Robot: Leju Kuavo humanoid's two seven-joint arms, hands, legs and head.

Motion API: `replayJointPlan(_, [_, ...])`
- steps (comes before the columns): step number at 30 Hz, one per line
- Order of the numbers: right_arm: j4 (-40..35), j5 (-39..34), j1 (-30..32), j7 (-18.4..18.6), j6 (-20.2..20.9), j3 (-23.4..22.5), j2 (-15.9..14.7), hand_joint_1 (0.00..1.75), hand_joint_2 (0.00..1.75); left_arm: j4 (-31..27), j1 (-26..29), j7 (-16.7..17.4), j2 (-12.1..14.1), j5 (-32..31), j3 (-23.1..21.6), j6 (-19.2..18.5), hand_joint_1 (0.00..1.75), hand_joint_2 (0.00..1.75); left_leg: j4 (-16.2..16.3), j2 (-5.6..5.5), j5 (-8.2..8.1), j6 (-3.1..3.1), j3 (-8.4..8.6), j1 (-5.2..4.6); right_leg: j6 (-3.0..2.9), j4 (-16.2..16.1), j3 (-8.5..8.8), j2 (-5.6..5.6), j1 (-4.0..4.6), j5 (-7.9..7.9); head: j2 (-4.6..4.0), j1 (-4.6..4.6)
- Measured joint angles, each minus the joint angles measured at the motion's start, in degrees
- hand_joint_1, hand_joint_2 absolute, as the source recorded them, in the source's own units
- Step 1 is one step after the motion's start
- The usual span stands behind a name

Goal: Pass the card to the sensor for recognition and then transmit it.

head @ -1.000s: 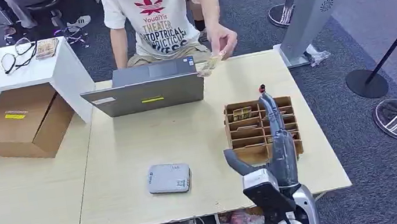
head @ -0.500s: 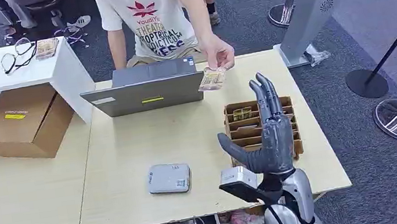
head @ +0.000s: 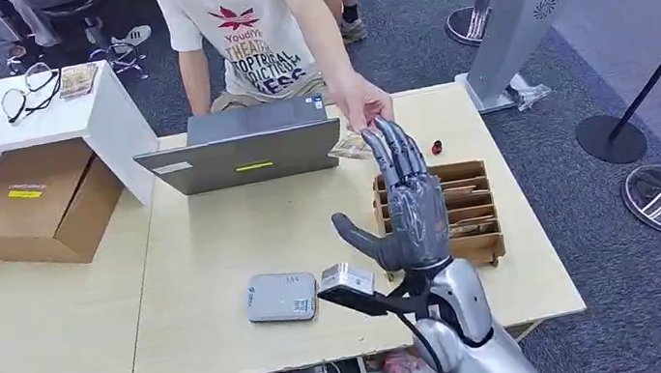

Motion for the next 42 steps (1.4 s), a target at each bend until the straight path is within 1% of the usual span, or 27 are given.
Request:
replayJointPlan(6, [3.06, 0.66, -2.19, 0.92, -0.28, 0.99, -0.37, 0.00, 1.75, 0.00, 0.04, -0.11, 0.02, 0.33, -0.02, -0.04, 0.00, 0.00, 0.00, 0.00, 0.00, 0.00, 0.00, 0.00, 0.00, 0.00, 0.00, 0.00, 0.00, 0.00, 0.00, 0.02])
replayJointPlan(7, [3.97, 0.79, -2.70, 1.09, -0.35, 1.27, -0.46, 0.02, 1.75, 0.00, 0.05, -0.13, 0.02, 0.35, -0.02, -0.04, 0.00, 0.00, 0.00, 0.00, 0.00, 0.00, 0.00, 0.00, 0.00, 0.00, -0.01, 0.00, 0.00, 0.00, 0.00, 0.02])
replayJointPlan(8, [4.68, 0.90, -3.18, 1.24, -0.33, 1.53, -0.50, 0.12, 1.75, 0.00, 0.06, -0.17, 0.06, 0.35, 0.00, -0.07, 0.00, 0.00, 0.00, 0.00, 0.00, 0.00, 0.00, 0.00, 0.00, 0.00, 0.00, 0.00, 0.00, 0.00, 0.00, 0.00])
replayJointPlan(9, [5.11, 0.90, -3.52, 1.37, -0.31, 1.66, -0.53, 0.35, 1.75, 0.00, 0.06, -0.20, 0.09, 0.35, -0.02, -0.04, 0.00, 0.00, 0.00, 0.00, 0.00, 0.00, 0.00, 0.00, 0.00, 0.00, 0.00, 0.00, 0.00, 0.00, 0.00, 0.00])
replayJointPlan(11, [6.19, 0.63, -4.45, 1.59, -0.26, 1.77, -0.55, 0.54, 1.75, 0.00, 0.09, -0.26, 0.11, 0.42, 0.00, 0.00, 0.00, 0.00, 0.00, 0.00, 0.01, -0.01, 0.00, 0.00, 0.00, 0.00, 0.00, 0.00, 0.00, 0.00, 0.00, 0.00])
replayJointPlan(12, [6.80, 0.55, -4.88, 1.64, -0.24, 1.79, -0.59, 1.20, 1.75, 0.00, 0.09, -0.35, 0.13, 0.42, 0.00, 0.02, 0.00, 0.00, 0.00, 0.00, 0.01, -0.01, 0.01, 0.00, 0.00, 0.00, 0.00, 0.00, 0.00, 0.00, 0.00, 0.00])
replayJointPlan(13, [7.15, 0.55, -5.12, 1.70, -0.26, 1.79, -0.64, 1.36, 1.75, 0.00, 0.09, -0.37, 0.18, 0.37, -0.02, 0.02, 0.00, 0.00, 0.00, 0.00, 0.01, -0.01, 0.01, 0.00, 0.00, 0.00, 0.00, 0.00, 0.00, 0.00, 0.00, 0.02])
replayJointPlan(14, [7.54, 0.48, -5.29, 1.77, -0.26, 1.79, -0.70, 1.62, 1.75, 0.00, 0.09, -0.37, 0.18, 0.31, 0.00, 0.02, 0.00, 0.00, 0.00, 0.00, 0.01, -0.01, 0.00, 0.00, 0.00, 0.00, 0.00, 0.00, 0.00, 0.00, 0.00, 0.00])
replayJointPlan(15, [7.78, 0.46, -5.45, 1.79, -0.28, 1.79, -0.74, 1.64, 1.75, 0.00, 0.09, -0.37, 0.17, 0.24, 0.00, 0.02, 0.00, 0.00, 0.00, 0.00, 0.01, -0.01, 0.00, 0.00, 0.00, 0.00, 0.00, 0.00, 0.00, 0.00, 0.00, 0.00])
replayJointPlan(16, [8.15, 0.44, -5.60, 1.92, -0.31, 1.79, -0.90, 1.75, 1.75, 0.00, 0.08, -0.37, 0.18, 0.22, -0.02, 0.02, 0.00, 0.00, 0.00, 0.00, 0.01, -0.01, 0.00, 0.00, 0.00, 0.00, 0.00, 0.00, 0.00, 0.00, 0.00, 0.00])
replayJointPlan(37, [10.14, -0.48, -6.43, 2.18, -0.57, 1.92, -2.06, 1.75, 1.75, 0.00, 0.09, -0.35, 0.20, -0.02, -0.02, 0.39, 0.00, 0.00, 0.00, 0.00, 0.01, -0.01, 0.00, 0.00, 0.00, 0.00, -0.01, 0.00, 0.00, 0.00, 0.00, 0.00])
replayJointPlan(42, [10.12, -3.66, -6.56, 1.38, 0.06, 2.06, -2.08, 1.75, 1.75, 0.00, 0.09, -0.37, 0.24, 0.00, 0.00, 0.42, 0.00, 0.00, 0.00, 0.00, 0.01, -0.01, 0.00, 0.00, 0.00, 0.00, 0.00, 0.00, 0.00, 0.00, 0.00, 0.02])
